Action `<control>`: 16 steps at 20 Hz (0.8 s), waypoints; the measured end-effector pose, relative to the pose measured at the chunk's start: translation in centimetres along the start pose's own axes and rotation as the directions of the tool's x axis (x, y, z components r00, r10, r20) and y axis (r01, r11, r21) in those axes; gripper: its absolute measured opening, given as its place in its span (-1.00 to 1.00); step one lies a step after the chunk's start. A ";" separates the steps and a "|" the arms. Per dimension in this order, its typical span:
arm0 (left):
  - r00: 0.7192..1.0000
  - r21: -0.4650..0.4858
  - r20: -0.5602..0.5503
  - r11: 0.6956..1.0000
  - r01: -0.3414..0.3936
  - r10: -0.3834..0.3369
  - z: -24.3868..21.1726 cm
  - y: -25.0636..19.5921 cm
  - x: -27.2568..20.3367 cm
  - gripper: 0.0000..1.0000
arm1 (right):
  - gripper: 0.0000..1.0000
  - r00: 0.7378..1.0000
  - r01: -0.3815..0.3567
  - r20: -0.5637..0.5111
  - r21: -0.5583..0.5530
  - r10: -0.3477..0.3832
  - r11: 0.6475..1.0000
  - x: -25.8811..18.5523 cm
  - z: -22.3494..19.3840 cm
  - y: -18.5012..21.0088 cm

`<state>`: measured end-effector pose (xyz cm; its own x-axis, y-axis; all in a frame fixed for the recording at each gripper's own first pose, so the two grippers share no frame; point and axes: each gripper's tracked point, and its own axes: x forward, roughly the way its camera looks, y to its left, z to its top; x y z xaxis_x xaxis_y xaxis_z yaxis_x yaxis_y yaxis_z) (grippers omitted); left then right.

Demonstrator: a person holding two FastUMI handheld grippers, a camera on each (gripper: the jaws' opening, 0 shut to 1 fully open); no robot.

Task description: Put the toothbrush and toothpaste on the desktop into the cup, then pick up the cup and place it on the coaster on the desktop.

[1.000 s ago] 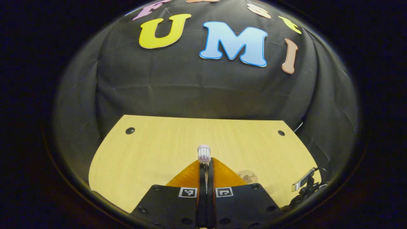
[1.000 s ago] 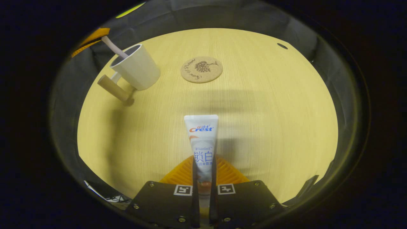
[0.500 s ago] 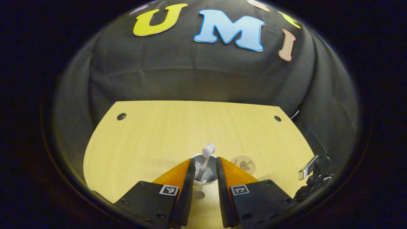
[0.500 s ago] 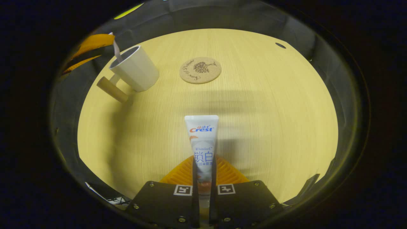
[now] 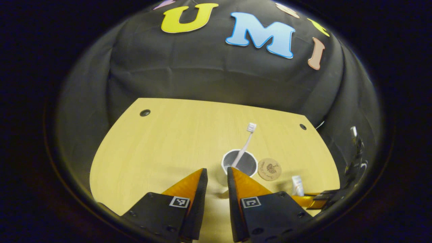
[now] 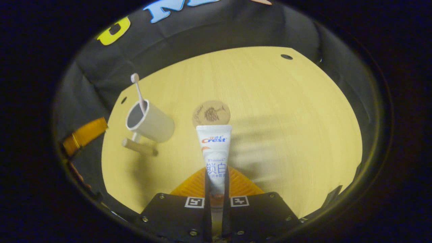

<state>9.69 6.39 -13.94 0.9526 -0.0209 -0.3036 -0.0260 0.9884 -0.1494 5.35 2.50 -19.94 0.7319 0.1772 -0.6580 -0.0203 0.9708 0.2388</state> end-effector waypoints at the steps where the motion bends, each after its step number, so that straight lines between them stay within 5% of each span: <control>1: 1.000 -0.010 -0.001 1.000 -0.009 0.009 -0.4 1.0 -0.5 -0.19 | -0.73 0.999 -0.025 0.029 0.008 0.025 1.000 -0.5 1.7 1.0; 8: 0.998 -0.092 -0.021 0.994 -0.062 0.060 -3.1 7.3 -3.4 -0.21 | -0.74 0.964 -0.189 0.207 0.106 0.164 0.976 -0.1 11.8 9.5; 16: 0.992 -0.113 -0.075 0.988 -0.106 0.098 -6.1 11.5 -5.6 -0.22 | -0.74 0.932 -0.250 0.309 0.174 0.188 0.953 4.7 14.6 15.0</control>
<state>2.25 16.96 -19.74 0.9200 0.0649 -0.3866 -0.1609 0.9618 -0.2214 18.45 15.51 -9.02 0.8890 0.2979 -0.3477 -0.0838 0.8524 0.5161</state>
